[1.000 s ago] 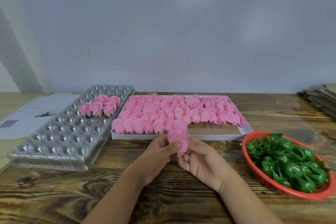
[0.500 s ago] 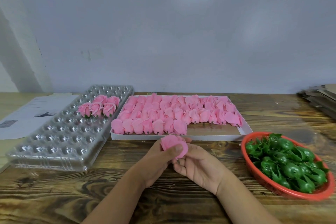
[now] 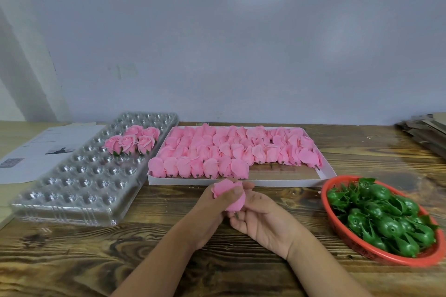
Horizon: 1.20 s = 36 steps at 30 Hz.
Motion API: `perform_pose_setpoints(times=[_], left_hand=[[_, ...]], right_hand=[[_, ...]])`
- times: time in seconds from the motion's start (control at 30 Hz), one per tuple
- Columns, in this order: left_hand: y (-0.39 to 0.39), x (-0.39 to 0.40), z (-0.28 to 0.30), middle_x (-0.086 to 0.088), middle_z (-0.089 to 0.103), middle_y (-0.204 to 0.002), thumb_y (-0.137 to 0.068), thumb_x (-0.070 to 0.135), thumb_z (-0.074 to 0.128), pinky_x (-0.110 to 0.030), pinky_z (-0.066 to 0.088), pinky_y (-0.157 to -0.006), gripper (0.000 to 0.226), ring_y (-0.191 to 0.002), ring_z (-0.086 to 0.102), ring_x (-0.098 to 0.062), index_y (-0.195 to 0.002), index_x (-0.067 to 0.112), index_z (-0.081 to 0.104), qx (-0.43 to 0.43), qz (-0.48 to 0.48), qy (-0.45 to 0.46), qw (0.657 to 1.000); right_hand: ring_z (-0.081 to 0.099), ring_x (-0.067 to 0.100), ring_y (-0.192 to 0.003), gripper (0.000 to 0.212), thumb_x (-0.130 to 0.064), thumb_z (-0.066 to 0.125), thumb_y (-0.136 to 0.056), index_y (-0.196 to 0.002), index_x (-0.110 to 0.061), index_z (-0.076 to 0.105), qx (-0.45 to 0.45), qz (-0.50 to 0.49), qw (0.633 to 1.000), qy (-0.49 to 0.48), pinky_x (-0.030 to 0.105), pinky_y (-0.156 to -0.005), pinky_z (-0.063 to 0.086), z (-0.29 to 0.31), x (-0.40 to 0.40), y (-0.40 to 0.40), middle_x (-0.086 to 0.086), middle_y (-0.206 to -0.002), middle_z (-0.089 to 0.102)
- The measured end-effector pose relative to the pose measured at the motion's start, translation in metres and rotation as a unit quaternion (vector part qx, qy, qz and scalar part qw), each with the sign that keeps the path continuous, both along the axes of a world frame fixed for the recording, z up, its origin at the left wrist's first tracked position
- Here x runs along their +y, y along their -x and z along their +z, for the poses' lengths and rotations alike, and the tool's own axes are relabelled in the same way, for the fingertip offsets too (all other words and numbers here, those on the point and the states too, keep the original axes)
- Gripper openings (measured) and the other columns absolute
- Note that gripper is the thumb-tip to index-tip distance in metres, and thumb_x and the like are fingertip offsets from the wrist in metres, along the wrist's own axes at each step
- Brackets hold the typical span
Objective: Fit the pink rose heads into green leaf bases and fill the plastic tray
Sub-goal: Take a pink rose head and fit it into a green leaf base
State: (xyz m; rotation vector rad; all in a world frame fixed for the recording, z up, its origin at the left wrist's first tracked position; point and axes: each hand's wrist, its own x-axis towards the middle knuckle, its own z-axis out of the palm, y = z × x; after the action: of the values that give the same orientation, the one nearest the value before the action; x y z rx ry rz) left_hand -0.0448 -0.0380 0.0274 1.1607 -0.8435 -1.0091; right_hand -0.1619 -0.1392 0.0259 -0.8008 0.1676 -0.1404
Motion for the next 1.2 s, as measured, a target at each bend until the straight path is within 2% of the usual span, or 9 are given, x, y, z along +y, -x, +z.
perform_pose_setpoints(times=[0.23,0.37,0.47,0.57,0.7,0.77,0.97,1.1,1.2], left_hand=[[0.001,-0.001,0.001,-0.013,0.072,-0.108,-0.088,0.040,0.066,-0.044,0.052,-0.100,0.034,-0.104,0.066,-0.025,-0.109,0.015,0.076,0.015,0.049,-0.001,0.999],[0.003,-0.001,0.001,-0.018,0.065,-0.101,-0.086,0.048,0.071,-0.048,0.047,-0.095,0.052,-0.098,0.058,-0.032,-0.114,0.004,0.070,0.006,0.054,0.009,0.998],[0.005,-0.002,0.002,-0.010,0.069,-0.104,-0.066,0.064,0.085,-0.051,0.048,-0.102,0.067,-0.103,0.061,-0.029,-0.110,0.014,0.075,-0.005,0.038,0.009,0.999],[0.003,-0.003,0.001,-0.007,0.068,-0.108,-0.055,0.069,0.089,-0.059,0.043,-0.108,0.073,-0.109,0.059,-0.028,-0.108,0.021,0.077,-0.003,0.003,0.002,1.000],[-0.001,0.000,-0.001,-0.004,0.070,-0.113,-0.057,0.063,0.091,-0.037,0.054,-0.099,0.075,-0.112,0.065,-0.022,-0.116,0.020,0.074,0.000,-0.046,-0.011,0.999],[-0.001,0.000,-0.002,-0.006,0.070,-0.113,-0.058,0.062,0.092,-0.037,0.054,-0.098,0.075,-0.110,0.065,-0.023,-0.117,0.019,0.074,0.001,-0.036,-0.011,0.999],[-0.001,0.000,-0.001,-0.008,0.073,-0.115,-0.064,0.052,0.091,-0.036,0.056,-0.097,0.058,-0.112,0.068,-0.023,-0.109,0.019,0.077,0.001,-0.006,0.011,1.000],[0.001,-0.001,0.001,-0.009,0.074,-0.101,-0.076,0.040,0.080,-0.035,0.059,-0.086,0.032,-0.097,0.069,-0.024,-0.092,0.013,0.076,-0.004,0.077,-0.007,0.997],[0.002,-0.003,0.005,-0.013,0.069,-0.092,-0.079,0.038,0.083,-0.037,0.057,-0.077,0.031,-0.085,0.067,-0.026,-0.083,0.011,0.067,0.012,0.132,-0.014,0.991]], right_hand=[[0.065,0.019,-0.085,0.037,-0.013,0.072,-0.079,-0.115,0.000,0.071,-0.009,-0.006,1.000,-0.012,0.028,-0.077,0.057,-0.001,-0.002,0.001,0.015,-0.101,0.066],[0.066,0.014,-0.083,0.032,-0.017,0.081,-0.079,-0.107,-0.004,0.073,-0.016,-0.018,0.999,0.033,0.024,-0.078,0.057,-0.003,0.001,-0.001,0.011,-0.095,0.069],[0.067,0.013,-0.077,0.029,-0.017,0.079,-0.078,-0.103,-0.004,0.075,-0.002,-0.039,0.999,0.028,0.023,-0.072,0.057,-0.005,0.002,-0.003,0.010,-0.091,0.069],[0.065,0.011,-0.072,0.041,-0.020,0.087,-0.071,-0.106,-0.004,0.075,0.001,-0.035,0.999,0.027,0.021,-0.067,0.057,-0.004,0.002,-0.002,0.009,-0.088,0.069],[0.063,0.013,-0.072,0.056,-0.024,0.095,-0.061,-0.108,-0.003,0.074,0.009,-0.009,0.999,0.032,0.021,-0.065,0.057,-0.003,0.004,0.000,0.010,-0.087,0.067],[0.062,0.013,-0.072,0.054,-0.027,0.095,-0.061,-0.105,-0.005,0.075,0.014,-0.002,0.999,0.041,0.020,-0.066,0.057,-0.003,0.004,0.000,0.010,-0.086,0.065],[0.063,0.015,-0.070,0.044,-0.028,0.091,-0.067,-0.102,-0.006,0.077,0.030,0.003,0.998,0.049,0.021,-0.065,0.057,-0.002,0.004,0.000,0.012,-0.084,0.065],[0.066,0.017,-0.072,0.029,-0.026,0.080,-0.077,-0.099,-0.007,0.075,0.059,-0.026,0.995,0.073,0.023,-0.066,0.057,-0.004,0.005,-0.002,0.013,-0.088,0.067],[0.068,0.016,-0.078,0.028,-0.016,0.078,-0.080,-0.105,-0.008,0.069,0.082,-0.095,0.971,0.205,0.024,-0.068,0.056,-0.010,0.012,-0.008,0.008,-0.091,0.073]])
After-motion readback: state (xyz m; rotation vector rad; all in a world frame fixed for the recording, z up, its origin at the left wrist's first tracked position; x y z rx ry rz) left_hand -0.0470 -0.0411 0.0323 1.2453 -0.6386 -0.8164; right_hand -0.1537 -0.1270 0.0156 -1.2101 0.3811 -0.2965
